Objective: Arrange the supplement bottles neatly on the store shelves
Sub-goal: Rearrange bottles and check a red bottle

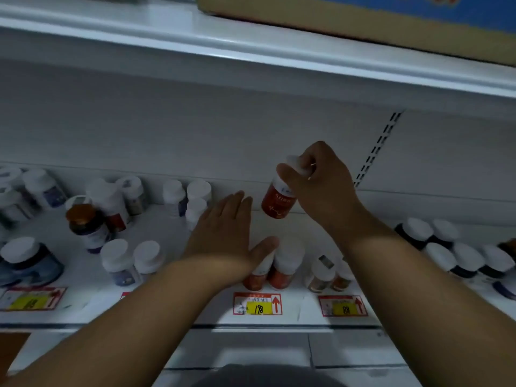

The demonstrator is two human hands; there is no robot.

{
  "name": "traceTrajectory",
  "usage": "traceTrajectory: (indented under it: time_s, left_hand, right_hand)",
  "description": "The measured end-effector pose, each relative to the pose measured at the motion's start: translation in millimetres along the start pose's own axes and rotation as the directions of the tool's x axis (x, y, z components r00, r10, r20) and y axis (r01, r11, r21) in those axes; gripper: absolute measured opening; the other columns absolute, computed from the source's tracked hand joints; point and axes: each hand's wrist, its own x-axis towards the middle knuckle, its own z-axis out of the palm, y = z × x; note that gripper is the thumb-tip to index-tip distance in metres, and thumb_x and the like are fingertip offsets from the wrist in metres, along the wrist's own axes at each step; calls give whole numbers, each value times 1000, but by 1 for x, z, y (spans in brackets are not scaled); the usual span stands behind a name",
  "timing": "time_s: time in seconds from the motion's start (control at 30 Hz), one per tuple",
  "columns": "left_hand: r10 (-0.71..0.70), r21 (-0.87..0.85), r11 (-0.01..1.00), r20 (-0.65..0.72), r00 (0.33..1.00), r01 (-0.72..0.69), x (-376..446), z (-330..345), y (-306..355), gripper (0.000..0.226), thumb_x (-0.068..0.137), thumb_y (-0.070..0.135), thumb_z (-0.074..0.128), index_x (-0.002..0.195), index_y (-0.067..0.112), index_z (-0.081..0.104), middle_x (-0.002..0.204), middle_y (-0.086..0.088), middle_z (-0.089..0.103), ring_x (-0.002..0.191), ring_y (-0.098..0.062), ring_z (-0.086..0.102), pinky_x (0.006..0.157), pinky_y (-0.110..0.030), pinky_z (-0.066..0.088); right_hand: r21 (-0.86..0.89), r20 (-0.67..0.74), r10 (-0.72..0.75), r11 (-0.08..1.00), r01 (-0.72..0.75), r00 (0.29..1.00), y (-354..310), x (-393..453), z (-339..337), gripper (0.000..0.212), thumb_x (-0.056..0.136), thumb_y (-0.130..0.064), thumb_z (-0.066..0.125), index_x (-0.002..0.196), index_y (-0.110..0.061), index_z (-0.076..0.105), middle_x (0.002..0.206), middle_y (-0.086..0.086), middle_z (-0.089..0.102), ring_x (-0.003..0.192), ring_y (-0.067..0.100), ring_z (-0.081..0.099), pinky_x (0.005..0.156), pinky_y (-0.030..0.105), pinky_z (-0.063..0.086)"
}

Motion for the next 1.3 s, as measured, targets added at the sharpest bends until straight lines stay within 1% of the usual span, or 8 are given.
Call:
traceTrajectory:
  time_s: [0.13, 0.2, 0.47, 0.57, 0.7, 0.93, 1.13, 1.3]
  left_hand:
    - [-41, 143, 989, 80, 996, 29, 2, 21, 9, 111, 68, 84, -3, 153, 12, -2, 161, -8, -8, 148, -22, -9, 118, -36, -3]
    - [-66, 165, 985, 82, 994, 52, 3, 27, 9, 112, 66, 81, -8, 152, 10, 0, 161, -10, -6, 148, -22, -8, 118, -36, -4]
    - [-96, 179, 980, 57, 994, 84, 3, 33, 9, 112, 67, 81, -6, 152, 9, 2, 161, -10, -2, 148, -22, -8, 117, -34, -2]
    - [-92, 156, 985, 112, 989, 74, 3, 32, 7, 119, 68, 90, 18, 152, 9, -3, 161, -9, -7, 147, -21, -12, 117, -35, -3]
    - [-71, 218, 975, 166, 984, 34, 6, 30, 3, 127, 66, 81, 53, 151, 8, -6, 160, -10, -10, 147, -24, -11, 120, -39, 3]
    - [-60, 194, 980, 140, 988, 33, 8, 30, 3, 125, 69, 83, 49, 151, 8, -6, 161, -10, -9, 147, -23, -10, 118, -37, -1]
    - [-78, 90, 994, 134, 988, 67, 5, 22, 3, 120, 71, 87, 40, 152, 11, -6, 161, -6, -11, 147, -19, -13, 117, -35, -2]
    - [-80, 4, 997, 18, 997, 79, -4, 10, -3, 111, 75, 81, 40, 153, 13, 1, 162, -3, 0, 147, -17, -2, 116, -31, 2]
  right_hand:
    - [-219, 283, 9, 974, 55, 959, 33, 13, 28, 34, 77, -43, 71, 75, -20, 45, 80, -3, 48, 66, 8, 45, 52, 23, 30]
    - [-216, 404, 1, 972, 94, 915, 45, 11, 44, 35, 75, -43, 72, 72, -24, 43, 79, -3, 49, 64, 7, 45, 51, 22, 26]
    - [-209, 602, 7, 967, 149, 799, 55, 6, 61, 21, 85, -32, 65, 73, -17, 53, 70, -2, 53, 68, 16, 51, 57, 30, 33]
    - [-167, 606, -18, 975, 150, 795, 58, 6, 61, 20, 84, -29, 66, 74, -19, 53, 75, -1, 56, 71, 17, 51, 63, 31, 36]
    - [-151, 594, -29, 978, 147, 804, 58, 6, 64, 24, 85, -30, 66, 71, -23, 48, 71, -5, 52, 69, 14, 48, 60, 29, 31]
    - [-225, 644, 40, 964, 139, 764, 48, 17, 63, 21, 86, -38, 64, 79, -22, 52, 73, -6, 54, 69, 14, 52, 56, 27, 33]
    - [-225, 684, 50, 963, 146, 728, 32, 25, 64, 18, 87, -31, 62, 89, -13, 61, 87, 4, 65, 84, 24, 62, 74, 41, 53]
    - [-320, 622, -3, 912, 258, 783, 15, 32, 72, 19, 88, -36, 59, 89, -17, 58, 84, 0, 61, 81, 20, 58, 62, 30, 37]
